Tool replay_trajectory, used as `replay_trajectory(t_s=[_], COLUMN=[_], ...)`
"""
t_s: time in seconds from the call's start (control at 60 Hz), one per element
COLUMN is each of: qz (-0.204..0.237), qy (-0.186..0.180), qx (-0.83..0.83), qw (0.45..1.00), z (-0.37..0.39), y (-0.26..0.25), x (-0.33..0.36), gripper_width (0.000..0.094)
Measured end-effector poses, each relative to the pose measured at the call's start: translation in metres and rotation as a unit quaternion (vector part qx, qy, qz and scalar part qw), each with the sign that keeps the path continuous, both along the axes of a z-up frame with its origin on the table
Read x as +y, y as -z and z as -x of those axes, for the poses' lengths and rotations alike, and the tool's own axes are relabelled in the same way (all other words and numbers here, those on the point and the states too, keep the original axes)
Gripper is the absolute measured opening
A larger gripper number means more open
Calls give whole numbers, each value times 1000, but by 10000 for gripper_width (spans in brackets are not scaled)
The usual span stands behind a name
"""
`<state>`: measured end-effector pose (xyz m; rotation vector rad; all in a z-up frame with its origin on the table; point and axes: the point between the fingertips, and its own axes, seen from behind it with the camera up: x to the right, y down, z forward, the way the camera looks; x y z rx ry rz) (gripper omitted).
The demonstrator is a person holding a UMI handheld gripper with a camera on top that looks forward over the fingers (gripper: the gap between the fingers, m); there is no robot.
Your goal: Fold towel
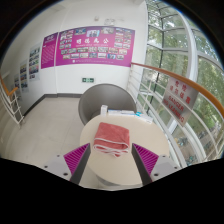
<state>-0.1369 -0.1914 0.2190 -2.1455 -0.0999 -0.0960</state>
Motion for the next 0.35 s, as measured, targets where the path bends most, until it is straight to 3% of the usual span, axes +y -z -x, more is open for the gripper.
replay_trajectory(t_s=[0.35], qz=[-23], qy=[3], qx=[-11], qw=[1000], z=[20], y=[-30], x=[-75], gripper_width=[854])
